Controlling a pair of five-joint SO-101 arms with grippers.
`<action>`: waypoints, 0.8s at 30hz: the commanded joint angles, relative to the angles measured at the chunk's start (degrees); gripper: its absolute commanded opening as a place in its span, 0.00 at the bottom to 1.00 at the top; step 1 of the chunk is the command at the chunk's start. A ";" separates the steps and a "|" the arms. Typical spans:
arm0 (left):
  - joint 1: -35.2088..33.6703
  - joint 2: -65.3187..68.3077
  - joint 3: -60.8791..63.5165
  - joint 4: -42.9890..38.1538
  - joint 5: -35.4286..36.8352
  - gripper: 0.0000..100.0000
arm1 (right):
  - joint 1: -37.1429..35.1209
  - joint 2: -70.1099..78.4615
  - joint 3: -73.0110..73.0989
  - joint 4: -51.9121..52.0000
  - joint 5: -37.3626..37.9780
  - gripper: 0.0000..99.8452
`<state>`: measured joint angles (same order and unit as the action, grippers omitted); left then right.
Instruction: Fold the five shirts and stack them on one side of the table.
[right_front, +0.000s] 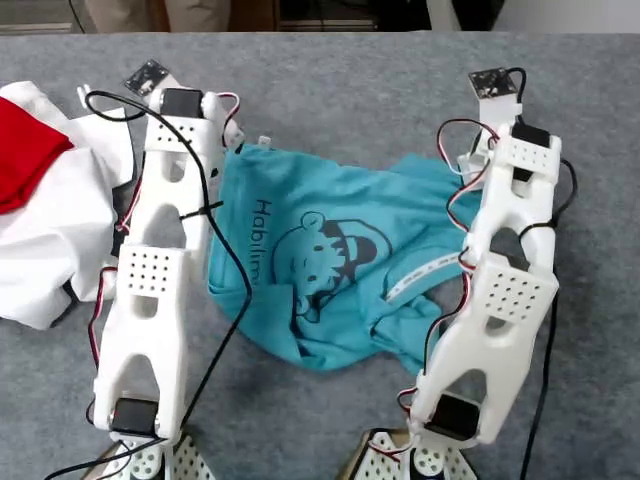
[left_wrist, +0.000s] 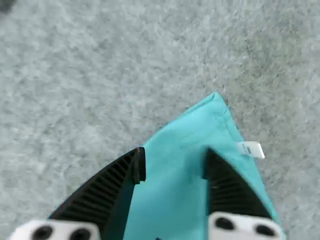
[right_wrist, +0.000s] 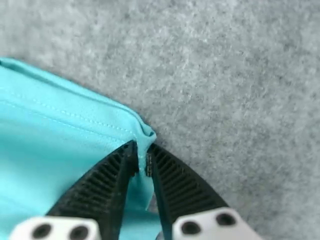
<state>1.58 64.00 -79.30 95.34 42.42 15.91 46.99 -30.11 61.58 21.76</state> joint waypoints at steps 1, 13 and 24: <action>-2.73 -1.01 -7.12 0.62 -0.35 0.24 | -0.13 -0.40 -2.51 0.35 0.88 0.00; 1.93 -0.57 0.00 -12.92 -0.09 0.19 | -0.13 -0.40 -2.51 0.35 0.97 0.00; 2.55 -0.57 10.64 -21.19 0.09 0.19 | -0.13 -0.40 -2.42 0.35 0.97 0.00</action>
<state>3.52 64.35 -70.07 75.65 42.42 15.91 46.99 -30.11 61.58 22.02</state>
